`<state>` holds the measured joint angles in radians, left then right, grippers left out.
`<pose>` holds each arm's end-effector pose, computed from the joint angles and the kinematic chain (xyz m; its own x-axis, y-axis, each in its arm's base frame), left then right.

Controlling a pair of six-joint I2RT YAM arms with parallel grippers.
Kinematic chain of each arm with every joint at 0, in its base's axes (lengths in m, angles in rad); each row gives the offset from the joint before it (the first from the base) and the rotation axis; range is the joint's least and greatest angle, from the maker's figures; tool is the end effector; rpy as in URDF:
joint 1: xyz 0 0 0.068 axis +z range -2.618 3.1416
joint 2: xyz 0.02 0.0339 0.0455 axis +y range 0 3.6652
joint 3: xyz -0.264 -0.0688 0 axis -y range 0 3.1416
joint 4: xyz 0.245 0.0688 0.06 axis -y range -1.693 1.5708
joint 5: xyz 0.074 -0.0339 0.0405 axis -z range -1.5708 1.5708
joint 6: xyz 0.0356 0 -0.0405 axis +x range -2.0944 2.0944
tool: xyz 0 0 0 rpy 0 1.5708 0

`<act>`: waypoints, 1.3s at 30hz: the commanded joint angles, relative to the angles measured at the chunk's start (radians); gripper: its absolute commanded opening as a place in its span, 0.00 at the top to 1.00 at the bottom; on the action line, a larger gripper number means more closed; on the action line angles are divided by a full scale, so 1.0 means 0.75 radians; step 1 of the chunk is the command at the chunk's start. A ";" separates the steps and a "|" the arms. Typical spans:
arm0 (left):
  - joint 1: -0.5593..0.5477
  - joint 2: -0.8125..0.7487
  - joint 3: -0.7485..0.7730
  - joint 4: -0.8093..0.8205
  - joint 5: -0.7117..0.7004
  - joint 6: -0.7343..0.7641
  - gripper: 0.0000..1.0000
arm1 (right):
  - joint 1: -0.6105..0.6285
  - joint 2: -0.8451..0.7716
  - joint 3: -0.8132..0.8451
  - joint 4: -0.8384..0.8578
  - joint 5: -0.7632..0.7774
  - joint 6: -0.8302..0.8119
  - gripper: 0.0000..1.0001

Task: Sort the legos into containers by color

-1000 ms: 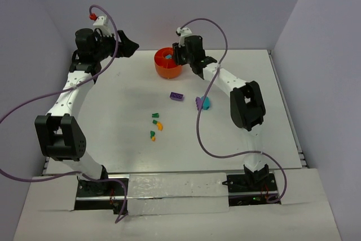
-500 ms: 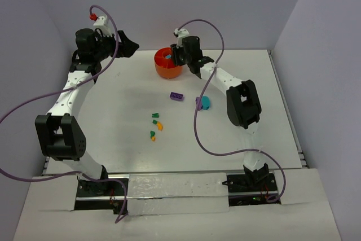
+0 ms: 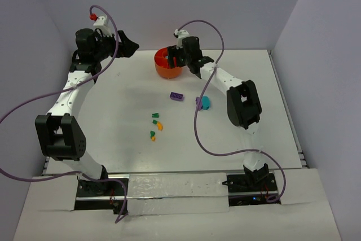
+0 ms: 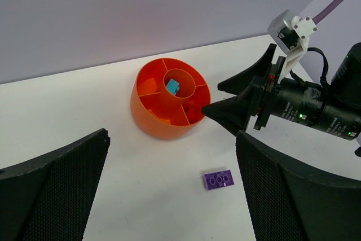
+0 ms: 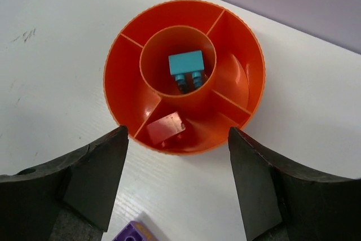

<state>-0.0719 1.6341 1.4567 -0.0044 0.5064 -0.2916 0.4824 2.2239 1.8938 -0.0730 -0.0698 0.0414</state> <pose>0.3896 -0.0454 0.3738 -0.3276 -0.2285 -0.9168 0.4640 0.8063 -0.3667 0.4705 0.2492 0.2576 -0.3687 -0.1465 -0.9179 -0.5048 0.8608 0.0654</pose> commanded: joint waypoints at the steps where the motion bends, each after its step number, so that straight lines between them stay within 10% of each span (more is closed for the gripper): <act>1: 0.004 -0.023 0.008 0.016 0.014 0.001 0.01 | 0.005 -0.239 -0.103 -0.005 -0.005 0.049 0.22; 17: -0.016 -0.123 -0.120 -0.095 0.011 0.200 0.01 | -0.085 -0.869 -0.766 -0.487 -0.105 -0.306 0.27; 29: -0.058 -0.129 -0.109 -0.240 0.297 0.393 0.01 | -0.126 -0.636 -0.604 -0.952 -0.259 -0.757 0.25; 39: -0.062 -0.112 -0.120 -0.328 0.706 0.644 0.01 | -0.393 -0.642 -0.630 -1.058 -0.710 -1.580 0.14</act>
<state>-0.1120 1.5860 1.3693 -0.2531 0.8864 0.1210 0.2803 1.7562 1.3812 -0.8002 -0.4031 -0.8169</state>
